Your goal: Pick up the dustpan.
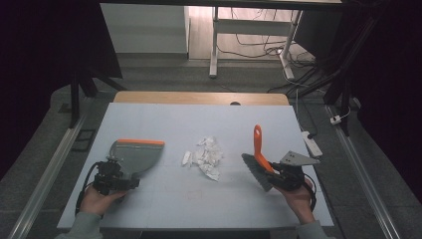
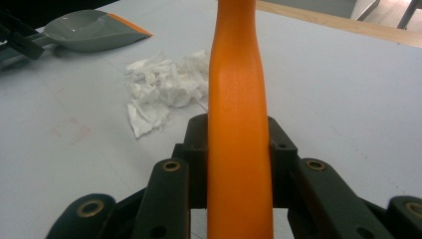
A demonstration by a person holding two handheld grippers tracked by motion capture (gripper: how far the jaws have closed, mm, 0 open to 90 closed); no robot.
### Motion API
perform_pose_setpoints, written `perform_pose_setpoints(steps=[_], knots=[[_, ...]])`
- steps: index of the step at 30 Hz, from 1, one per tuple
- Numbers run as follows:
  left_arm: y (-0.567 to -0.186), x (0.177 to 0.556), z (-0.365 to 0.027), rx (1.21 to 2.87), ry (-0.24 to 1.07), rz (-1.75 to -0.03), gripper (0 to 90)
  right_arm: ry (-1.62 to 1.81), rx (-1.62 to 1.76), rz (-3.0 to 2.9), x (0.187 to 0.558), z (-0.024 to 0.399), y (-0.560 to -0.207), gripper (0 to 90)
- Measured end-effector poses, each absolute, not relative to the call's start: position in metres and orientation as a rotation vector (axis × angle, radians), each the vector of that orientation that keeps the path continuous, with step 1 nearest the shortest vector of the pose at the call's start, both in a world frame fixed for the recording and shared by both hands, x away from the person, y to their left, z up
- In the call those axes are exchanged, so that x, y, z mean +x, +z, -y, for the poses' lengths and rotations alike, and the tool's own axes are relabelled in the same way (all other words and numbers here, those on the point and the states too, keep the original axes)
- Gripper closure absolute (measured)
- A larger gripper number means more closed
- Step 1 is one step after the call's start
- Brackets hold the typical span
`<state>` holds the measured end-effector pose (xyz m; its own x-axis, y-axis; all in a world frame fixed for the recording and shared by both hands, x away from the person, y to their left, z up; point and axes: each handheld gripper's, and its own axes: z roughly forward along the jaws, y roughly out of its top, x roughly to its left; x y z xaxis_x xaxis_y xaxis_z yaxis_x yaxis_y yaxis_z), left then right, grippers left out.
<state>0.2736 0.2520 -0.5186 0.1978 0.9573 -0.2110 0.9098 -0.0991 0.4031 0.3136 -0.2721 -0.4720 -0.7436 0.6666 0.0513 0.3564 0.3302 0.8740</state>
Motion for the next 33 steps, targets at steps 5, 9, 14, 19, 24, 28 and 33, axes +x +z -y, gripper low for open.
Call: perform_pose_setpoints(steps=[5, 9, 14, 19, 24, 28, 33], knots=[[-0.5222, 0.2755, -0.2513, 2.025, 0.137, -1.747, 23.6, 1.373, 0.911, -2.285, 0.3137, 0.2717, -0.4724, 70.1], [-0.5233, 0.2760, -0.2511, 2.014, 0.139, -1.748, 27.2, 1.373, 0.911, -2.285, 0.3137, 0.2719, -0.4724, 70.1], [-0.5230, 0.2760, -0.2538, 1.991, 0.141, -1.753, 34.0, 1.370, 0.911, -2.285, 0.3137, 0.2718, -0.4725, 70.1], [-0.5234, 0.2765, -0.2558, 1.967, 0.145, -1.759, 39.3, 1.370, 0.910, -2.285, 0.3136, 0.2715, -0.4725, 70.1], [-0.5236, 0.2769, -0.2569, 1.945, 0.149, -1.773, 44.4, 1.368, 0.912, -2.285, 0.3138, 0.2714, -0.4727, 70.1], [-0.5234, 0.2766, -0.2556, 1.942, 0.144, -1.769, 48.3, 1.367, 0.912, -2.285, 0.3137, 0.2714, -0.4727, 70.1], [-0.5237, 0.2771, -0.2556, 1.934, 0.127, -1.758, 53.4, 1.365, 0.912, -2.284, 0.3140, 0.2716, -0.4731, 70.1]])
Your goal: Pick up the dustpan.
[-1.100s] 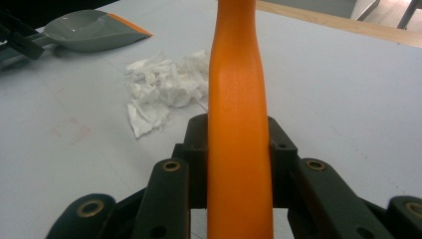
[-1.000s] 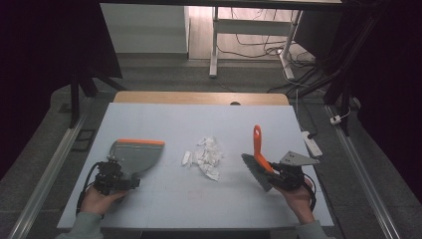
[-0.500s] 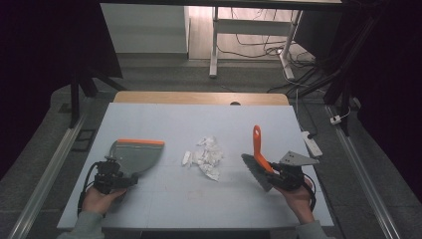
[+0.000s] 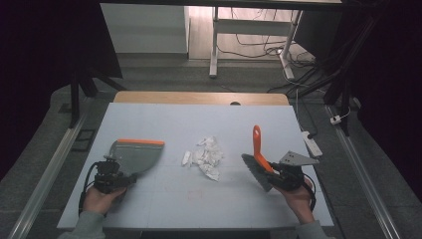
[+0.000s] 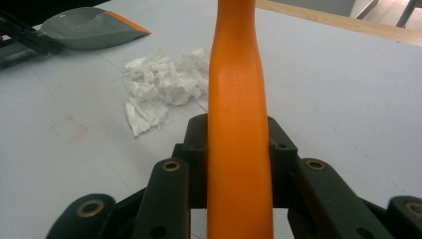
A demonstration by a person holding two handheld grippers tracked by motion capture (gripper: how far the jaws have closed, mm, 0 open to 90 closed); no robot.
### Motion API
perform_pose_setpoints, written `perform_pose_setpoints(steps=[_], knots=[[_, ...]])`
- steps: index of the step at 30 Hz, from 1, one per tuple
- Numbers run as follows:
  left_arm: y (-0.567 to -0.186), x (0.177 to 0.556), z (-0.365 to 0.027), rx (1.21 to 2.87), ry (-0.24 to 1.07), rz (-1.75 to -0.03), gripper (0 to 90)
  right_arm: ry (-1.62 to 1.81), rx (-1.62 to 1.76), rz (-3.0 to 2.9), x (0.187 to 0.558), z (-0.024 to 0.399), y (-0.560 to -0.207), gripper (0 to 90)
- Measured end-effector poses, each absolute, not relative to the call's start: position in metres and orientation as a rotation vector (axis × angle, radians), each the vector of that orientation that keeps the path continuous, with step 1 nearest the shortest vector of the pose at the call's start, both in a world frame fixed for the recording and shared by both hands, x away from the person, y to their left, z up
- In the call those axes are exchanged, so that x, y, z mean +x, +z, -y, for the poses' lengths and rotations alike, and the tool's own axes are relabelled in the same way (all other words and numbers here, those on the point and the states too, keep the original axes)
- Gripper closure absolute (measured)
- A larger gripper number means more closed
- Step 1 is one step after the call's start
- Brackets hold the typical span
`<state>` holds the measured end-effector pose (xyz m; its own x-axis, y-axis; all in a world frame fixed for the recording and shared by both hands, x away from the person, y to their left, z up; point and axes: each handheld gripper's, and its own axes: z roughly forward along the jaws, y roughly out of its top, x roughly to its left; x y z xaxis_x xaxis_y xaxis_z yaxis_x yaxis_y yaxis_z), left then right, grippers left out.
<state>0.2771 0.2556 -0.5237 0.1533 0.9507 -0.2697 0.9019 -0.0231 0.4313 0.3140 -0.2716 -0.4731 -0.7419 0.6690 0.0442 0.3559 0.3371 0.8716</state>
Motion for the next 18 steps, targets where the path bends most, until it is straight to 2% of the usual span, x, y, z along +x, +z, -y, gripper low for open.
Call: perform_pose_setpoints(steps=[4, 18], knots=[[-0.5237, 0.2768, -0.2550, 1.931, 0.120, -1.751, 58.2, 1.363, 0.911, -2.286, 0.3140, 0.2716, -0.4732, 70.1], [-0.5240, 0.2746, -0.2591, 1.875, 0.167, -1.752, 60.6, 1.361, 0.911, -2.291, 0.3139, 0.2709, -0.4737, 70.1]])
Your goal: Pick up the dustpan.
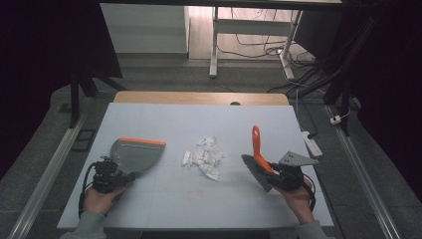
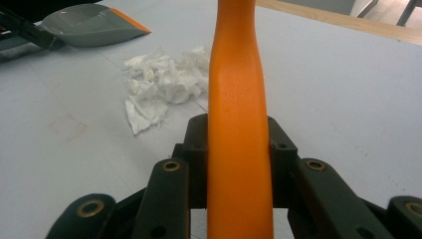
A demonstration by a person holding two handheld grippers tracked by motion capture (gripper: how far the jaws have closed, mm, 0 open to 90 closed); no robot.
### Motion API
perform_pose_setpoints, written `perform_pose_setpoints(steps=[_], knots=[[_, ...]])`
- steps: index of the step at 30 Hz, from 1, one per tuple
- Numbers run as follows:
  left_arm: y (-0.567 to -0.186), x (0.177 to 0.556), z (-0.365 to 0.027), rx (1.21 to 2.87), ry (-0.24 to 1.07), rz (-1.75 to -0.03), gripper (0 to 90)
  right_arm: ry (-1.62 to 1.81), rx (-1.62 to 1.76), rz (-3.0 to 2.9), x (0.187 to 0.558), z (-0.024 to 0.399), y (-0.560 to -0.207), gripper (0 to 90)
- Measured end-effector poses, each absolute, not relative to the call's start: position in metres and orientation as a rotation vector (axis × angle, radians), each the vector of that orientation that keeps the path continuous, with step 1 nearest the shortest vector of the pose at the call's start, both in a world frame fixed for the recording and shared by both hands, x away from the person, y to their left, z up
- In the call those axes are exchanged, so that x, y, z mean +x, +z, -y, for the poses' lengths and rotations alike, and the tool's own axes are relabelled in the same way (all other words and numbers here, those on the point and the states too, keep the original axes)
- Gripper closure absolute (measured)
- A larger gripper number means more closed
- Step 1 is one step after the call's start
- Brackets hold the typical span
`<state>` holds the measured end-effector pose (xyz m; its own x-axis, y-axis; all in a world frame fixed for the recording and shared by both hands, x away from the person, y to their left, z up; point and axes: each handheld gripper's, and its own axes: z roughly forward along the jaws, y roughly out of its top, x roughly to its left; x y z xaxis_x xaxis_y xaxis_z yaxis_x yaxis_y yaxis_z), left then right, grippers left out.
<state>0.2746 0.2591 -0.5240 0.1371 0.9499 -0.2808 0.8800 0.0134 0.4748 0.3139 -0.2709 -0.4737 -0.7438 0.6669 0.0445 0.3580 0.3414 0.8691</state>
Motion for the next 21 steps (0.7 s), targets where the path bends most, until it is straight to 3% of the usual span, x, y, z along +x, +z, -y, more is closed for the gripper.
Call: perform_pose_setpoints(steps=[21], knots=[[-0.5207, 0.2677, -0.2662, 1.863, 0.254, -1.635, 61.1, 1.355, 0.912, -2.287, 0.3137, 0.2708, -0.4736, 70.1]])
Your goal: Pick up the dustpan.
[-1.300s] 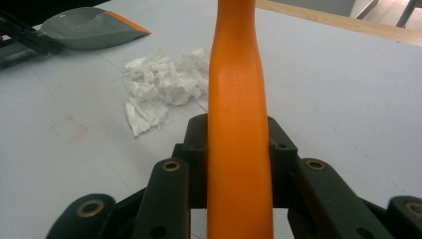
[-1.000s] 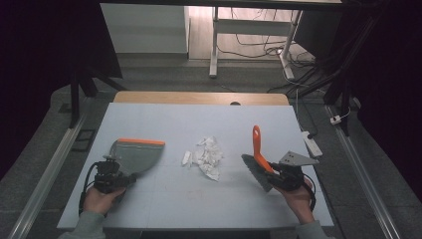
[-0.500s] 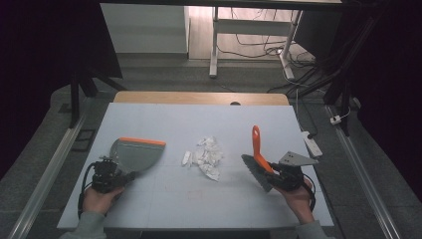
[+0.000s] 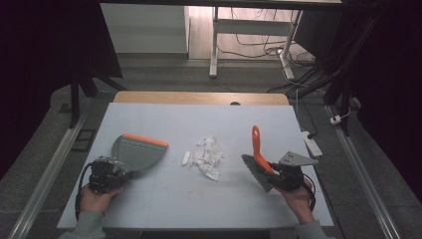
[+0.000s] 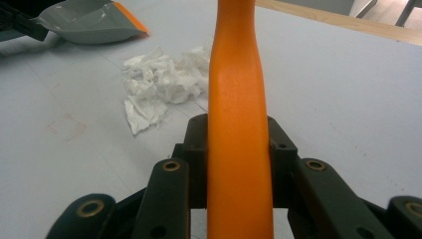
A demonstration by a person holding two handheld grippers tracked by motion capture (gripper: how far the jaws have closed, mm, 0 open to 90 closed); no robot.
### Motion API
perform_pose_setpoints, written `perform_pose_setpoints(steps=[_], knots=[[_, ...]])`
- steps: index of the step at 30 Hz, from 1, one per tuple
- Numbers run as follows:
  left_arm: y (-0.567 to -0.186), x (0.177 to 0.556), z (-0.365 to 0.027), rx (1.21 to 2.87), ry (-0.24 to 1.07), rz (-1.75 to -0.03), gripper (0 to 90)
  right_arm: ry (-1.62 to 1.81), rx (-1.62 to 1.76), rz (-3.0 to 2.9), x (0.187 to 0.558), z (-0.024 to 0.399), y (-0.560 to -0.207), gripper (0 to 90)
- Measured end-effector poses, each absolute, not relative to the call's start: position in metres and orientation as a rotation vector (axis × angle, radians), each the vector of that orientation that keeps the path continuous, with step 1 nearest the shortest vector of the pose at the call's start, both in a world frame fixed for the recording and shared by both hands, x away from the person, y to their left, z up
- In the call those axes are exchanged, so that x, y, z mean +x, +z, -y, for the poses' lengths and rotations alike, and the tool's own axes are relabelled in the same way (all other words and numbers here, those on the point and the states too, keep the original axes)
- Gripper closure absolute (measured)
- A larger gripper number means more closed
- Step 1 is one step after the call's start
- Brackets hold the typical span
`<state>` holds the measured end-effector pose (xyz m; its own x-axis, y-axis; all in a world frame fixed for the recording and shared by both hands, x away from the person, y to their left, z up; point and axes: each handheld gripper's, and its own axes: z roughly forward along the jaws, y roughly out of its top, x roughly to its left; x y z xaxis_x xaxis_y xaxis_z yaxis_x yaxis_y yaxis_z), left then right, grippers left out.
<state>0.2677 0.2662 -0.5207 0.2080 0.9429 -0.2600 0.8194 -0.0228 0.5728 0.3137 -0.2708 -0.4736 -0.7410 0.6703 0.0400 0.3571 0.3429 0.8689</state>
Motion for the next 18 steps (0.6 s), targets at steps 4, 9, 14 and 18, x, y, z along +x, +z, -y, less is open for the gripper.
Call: perform_pose_setpoints(steps=[4, 9, 14, 18], knots=[[-0.520, 0.267, -0.268, 1.853, 0.262, -1.632, 61.1, 1.354, 0.912, -2.287, 0.314, 0.271, -0.474, 70.1], [-0.518, 0.266, -0.273, 1.843, 0.275, -1.622, 61.2, 1.356, 0.913, -2.284, 0.314, 0.271, -0.473, 70.1], [-0.515, 0.263, -0.277, 1.850, 0.282, -1.576, 61.1, 1.374, 0.911, -2.277, 0.313, 0.271, -0.471, 70.1], [-0.515, 0.263, -0.283, 1.865, 0.262, -1.511, 61.1, 1.391, 0.912, -2.274, 0.313, 0.271, -0.470, 70.1]])
